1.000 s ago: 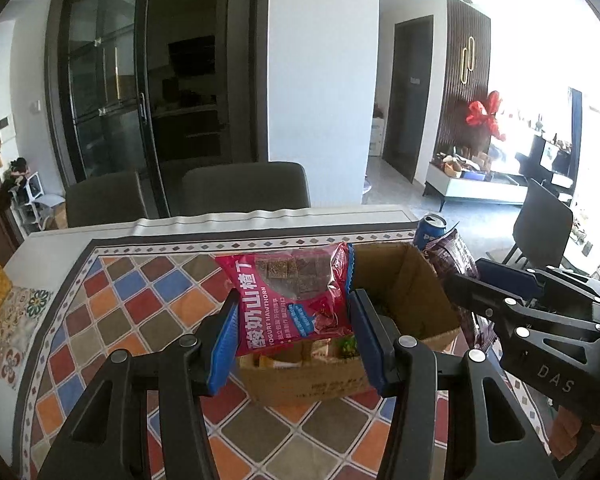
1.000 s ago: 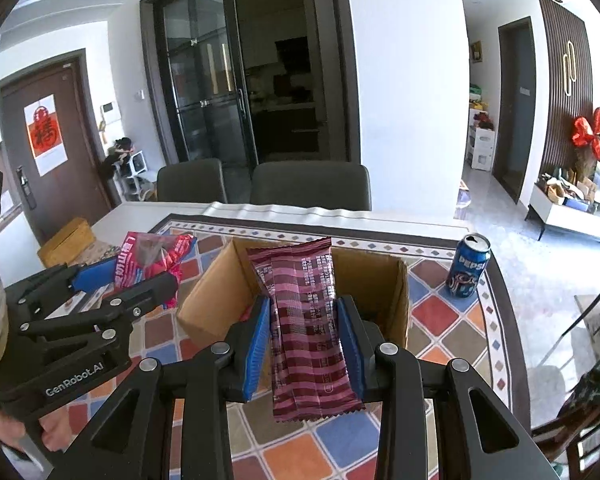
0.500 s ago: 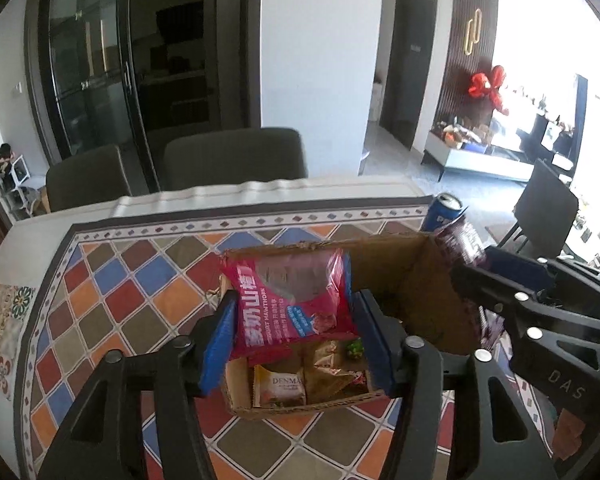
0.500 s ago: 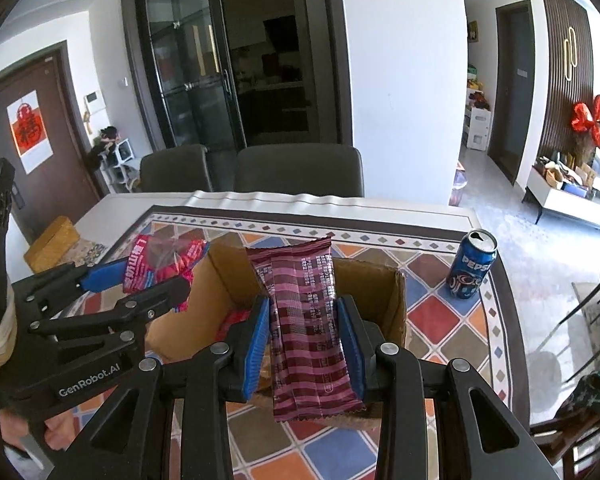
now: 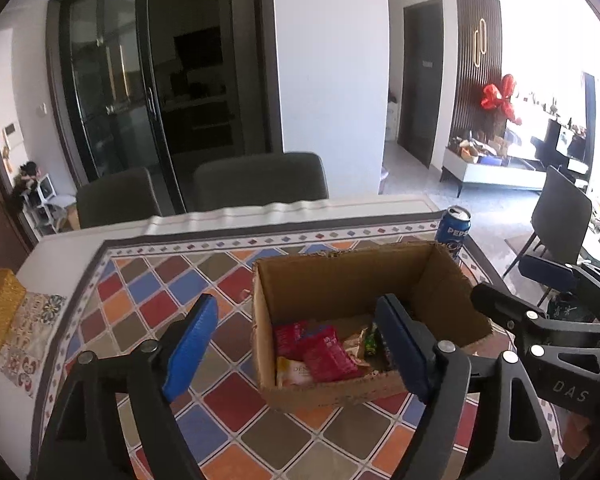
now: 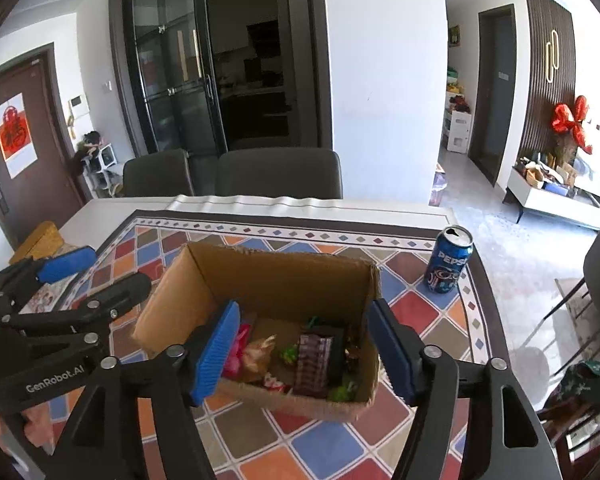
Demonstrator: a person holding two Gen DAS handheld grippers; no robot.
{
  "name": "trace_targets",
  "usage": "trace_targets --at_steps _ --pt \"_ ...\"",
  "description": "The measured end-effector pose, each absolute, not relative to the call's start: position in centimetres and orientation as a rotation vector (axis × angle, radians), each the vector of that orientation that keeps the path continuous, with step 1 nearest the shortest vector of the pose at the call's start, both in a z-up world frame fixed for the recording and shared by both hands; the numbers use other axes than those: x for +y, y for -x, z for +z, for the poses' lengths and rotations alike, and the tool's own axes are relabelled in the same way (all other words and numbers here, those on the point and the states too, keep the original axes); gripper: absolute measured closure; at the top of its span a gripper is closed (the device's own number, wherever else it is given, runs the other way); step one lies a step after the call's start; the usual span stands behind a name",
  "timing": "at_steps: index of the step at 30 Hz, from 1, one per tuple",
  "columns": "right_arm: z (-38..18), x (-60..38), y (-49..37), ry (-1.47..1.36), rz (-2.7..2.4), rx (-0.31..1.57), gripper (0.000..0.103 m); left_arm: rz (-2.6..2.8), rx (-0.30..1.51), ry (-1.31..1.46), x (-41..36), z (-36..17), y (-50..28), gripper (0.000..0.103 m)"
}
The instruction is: Organize snacks
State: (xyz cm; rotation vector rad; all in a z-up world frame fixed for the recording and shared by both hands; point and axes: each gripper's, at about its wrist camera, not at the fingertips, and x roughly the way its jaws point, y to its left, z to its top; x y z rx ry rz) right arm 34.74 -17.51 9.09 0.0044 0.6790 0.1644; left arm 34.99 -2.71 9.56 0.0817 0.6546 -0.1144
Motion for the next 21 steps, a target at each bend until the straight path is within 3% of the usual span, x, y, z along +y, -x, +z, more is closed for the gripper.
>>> trace_targets --at_steps 11,21 --pt "10.3 -17.7 -27.2 0.008 0.093 0.574 0.018 -0.079 0.54 -0.08 -1.3 10.6 -26.7 0.005" --pt "9.9 -17.3 -20.8 -0.002 0.074 0.519 0.011 -0.047 0.471 -0.097 -0.7 10.5 -20.3 0.0"
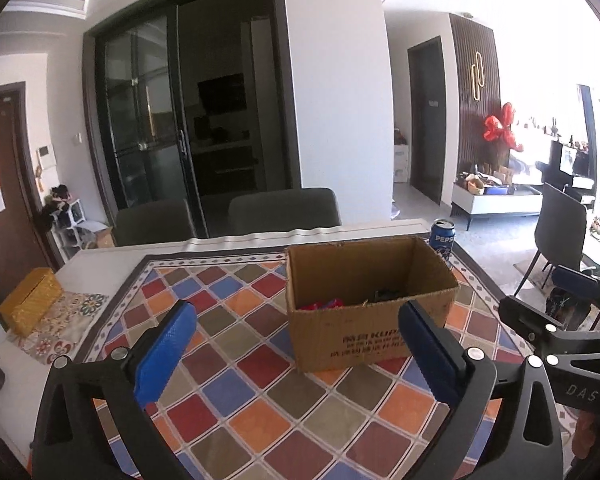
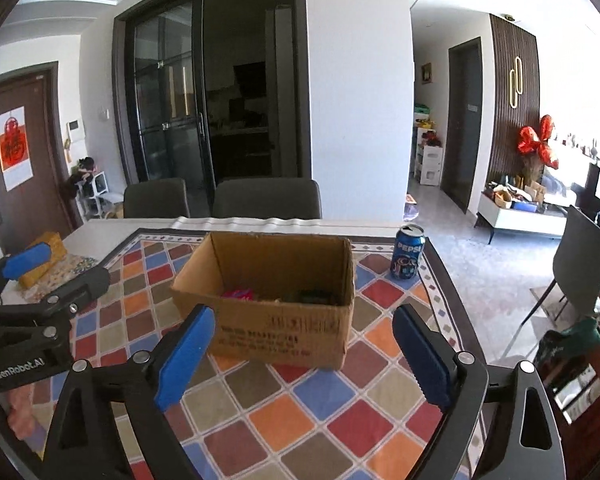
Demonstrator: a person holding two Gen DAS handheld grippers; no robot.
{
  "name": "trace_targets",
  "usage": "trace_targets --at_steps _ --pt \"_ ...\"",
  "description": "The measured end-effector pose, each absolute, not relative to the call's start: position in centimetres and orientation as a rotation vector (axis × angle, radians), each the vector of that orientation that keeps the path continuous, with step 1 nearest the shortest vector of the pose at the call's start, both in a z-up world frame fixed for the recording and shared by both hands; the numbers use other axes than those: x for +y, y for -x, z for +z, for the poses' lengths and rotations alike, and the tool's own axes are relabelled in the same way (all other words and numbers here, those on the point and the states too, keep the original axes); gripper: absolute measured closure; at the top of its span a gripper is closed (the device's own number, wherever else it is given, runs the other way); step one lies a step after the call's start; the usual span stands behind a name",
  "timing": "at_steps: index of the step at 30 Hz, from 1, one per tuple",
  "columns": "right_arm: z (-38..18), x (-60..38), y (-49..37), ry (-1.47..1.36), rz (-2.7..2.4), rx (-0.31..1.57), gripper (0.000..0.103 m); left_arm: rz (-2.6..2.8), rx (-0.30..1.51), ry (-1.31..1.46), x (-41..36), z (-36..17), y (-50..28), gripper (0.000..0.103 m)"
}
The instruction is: Organize snacks
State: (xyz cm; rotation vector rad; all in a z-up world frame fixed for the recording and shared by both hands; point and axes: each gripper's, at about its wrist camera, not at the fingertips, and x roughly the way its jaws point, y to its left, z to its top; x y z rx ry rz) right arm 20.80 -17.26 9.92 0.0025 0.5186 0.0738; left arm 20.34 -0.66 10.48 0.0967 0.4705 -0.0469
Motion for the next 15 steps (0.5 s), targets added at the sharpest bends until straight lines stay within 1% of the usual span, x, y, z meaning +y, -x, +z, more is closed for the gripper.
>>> trace_targets --at_steps 15 --pt "7.5 -18.6 -14.7 -0.031 0.048 0.519 0.011 -0.019 0.48 -0.101 -1.3 8.8 -14.2 0.0"
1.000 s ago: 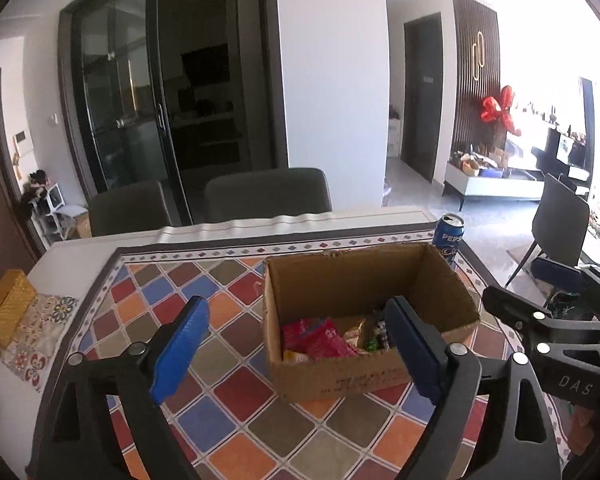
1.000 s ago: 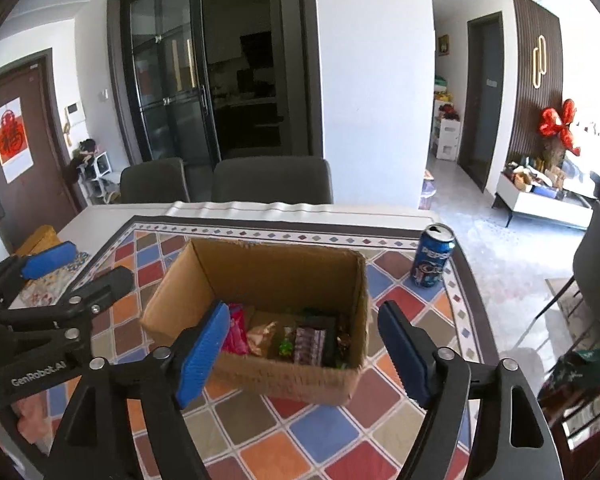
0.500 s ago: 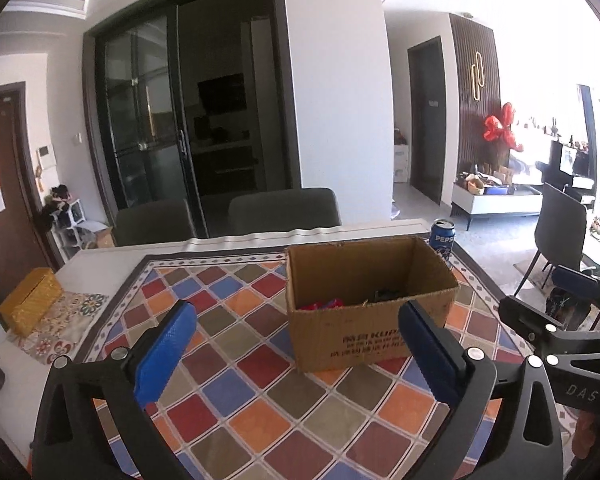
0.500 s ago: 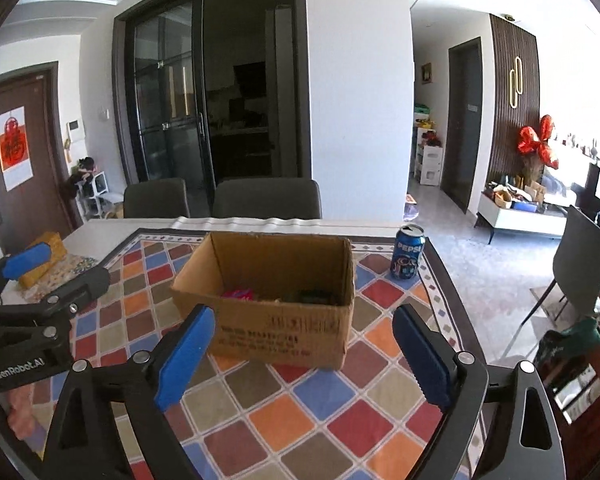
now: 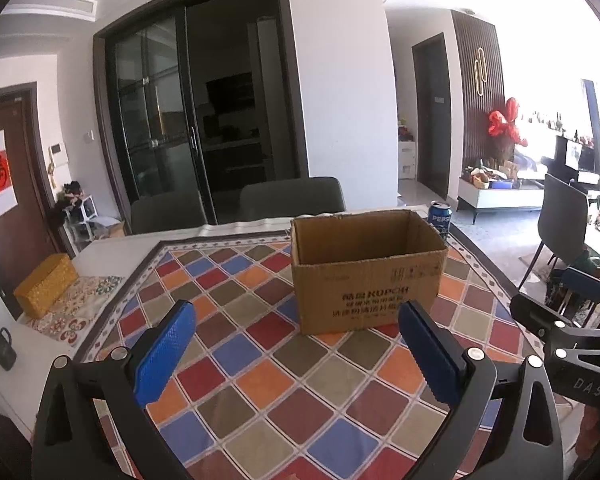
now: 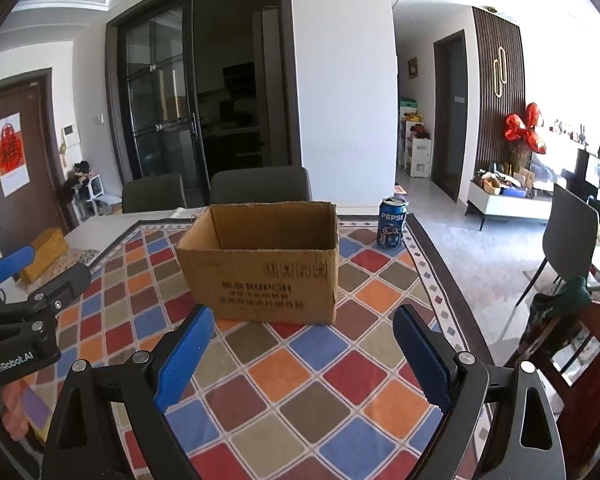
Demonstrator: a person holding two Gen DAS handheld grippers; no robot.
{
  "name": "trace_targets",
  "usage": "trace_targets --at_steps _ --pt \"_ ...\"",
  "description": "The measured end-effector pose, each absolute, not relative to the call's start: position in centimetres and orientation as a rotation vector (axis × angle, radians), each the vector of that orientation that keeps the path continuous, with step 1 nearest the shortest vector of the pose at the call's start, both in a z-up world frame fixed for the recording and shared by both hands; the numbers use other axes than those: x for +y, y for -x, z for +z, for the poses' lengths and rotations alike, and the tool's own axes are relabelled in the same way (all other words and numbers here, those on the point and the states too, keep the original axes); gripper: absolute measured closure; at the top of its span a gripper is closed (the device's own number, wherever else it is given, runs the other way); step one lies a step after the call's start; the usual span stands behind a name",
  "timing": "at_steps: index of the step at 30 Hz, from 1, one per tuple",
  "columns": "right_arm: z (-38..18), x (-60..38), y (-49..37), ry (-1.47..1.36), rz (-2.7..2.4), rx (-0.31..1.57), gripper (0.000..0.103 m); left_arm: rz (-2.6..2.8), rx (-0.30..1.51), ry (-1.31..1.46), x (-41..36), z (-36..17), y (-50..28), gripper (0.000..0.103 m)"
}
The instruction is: Organize snacks
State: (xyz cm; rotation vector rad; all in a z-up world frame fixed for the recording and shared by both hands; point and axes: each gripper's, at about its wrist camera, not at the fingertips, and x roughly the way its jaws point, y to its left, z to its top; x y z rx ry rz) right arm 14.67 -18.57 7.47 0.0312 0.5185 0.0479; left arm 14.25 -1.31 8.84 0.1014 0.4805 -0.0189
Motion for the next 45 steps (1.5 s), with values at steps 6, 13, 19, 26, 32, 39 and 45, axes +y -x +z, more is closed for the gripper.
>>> trace_targets --at_steps 6,13,19,26,32,39,45 --pt "7.5 -18.5 -13.1 -0.03 0.064 0.508 0.011 -0.018 0.492 -0.081 -1.3 8.6 -12.7 0.0" --pt "7.8 -18.3 -11.7 -0.017 0.076 0.495 0.011 -0.019 0.489 -0.08 -1.3 8.8 -11.5 0.0" --pt "8.2 -18.1 -10.9 -0.011 0.076 0.481 0.011 -0.027 0.482 -0.07 -1.3 9.1 -10.8 0.0" --pt "8.6 -17.9 -10.5 -0.001 0.079 0.467 0.011 -0.031 0.484 -0.067 -1.3 9.2 -10.6 0.0" --pt "8.8 -17.8 -10.3 0.001 0.08 0.464 0.011 -0.032 0.483 -0.067 -1.4 9.3 -10.5 0.0" --pt "8.9 -17.7 -10.4 0.004 0.084 0.467 0.011 -0.029 0.485 -0.062 -1.4 9.4 -10.5 0.0" --pt "8.8 -17.6 -10.4 0.004 0.084 0.469 0.011 -0.033 0.485 -0.053 -1.4 9.3 -10.5 0.0"
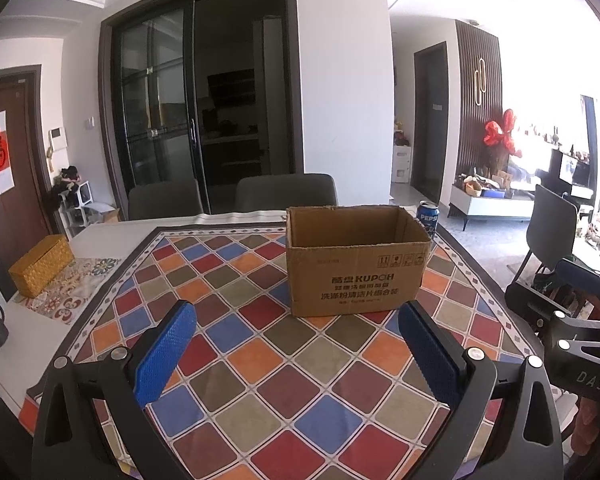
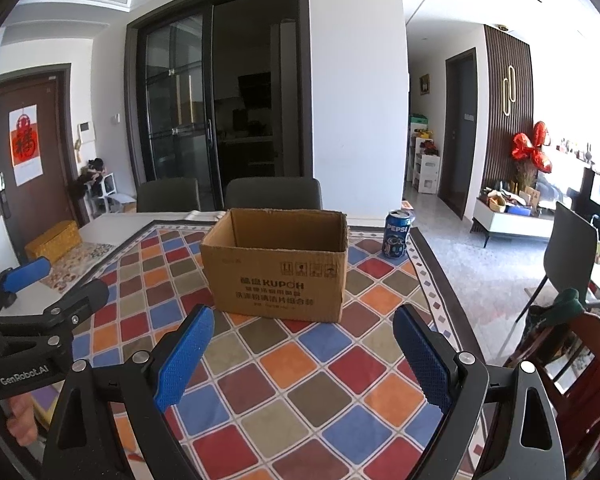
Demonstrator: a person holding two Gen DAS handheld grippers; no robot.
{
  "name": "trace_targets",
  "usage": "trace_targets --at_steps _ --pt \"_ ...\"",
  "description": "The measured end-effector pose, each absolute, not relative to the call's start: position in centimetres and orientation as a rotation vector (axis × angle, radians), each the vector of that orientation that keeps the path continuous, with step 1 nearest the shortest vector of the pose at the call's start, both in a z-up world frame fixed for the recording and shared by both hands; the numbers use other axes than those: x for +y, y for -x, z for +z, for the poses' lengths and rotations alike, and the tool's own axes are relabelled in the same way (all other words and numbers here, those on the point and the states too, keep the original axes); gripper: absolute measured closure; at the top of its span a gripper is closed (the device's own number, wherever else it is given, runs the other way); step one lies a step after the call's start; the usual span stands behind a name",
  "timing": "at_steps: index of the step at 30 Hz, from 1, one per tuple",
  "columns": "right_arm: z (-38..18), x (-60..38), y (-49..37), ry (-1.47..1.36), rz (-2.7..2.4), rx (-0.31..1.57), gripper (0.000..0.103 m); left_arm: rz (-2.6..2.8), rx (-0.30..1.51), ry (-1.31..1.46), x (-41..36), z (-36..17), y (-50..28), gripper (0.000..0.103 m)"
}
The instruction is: Organize snacks
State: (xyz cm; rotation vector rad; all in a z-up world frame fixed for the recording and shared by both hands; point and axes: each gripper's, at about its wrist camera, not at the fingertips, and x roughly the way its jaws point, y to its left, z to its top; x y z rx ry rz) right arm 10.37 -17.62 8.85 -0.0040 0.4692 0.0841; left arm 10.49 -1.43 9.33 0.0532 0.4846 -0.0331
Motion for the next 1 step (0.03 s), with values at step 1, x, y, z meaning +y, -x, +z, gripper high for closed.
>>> trace_targets --at_steps 1 --pt "8.86 -17.62 -10.37 0.004 0.084 0.47 0.011 -0.033 0.484 -0.054 -1.48 9.34 -10.48 0.0"
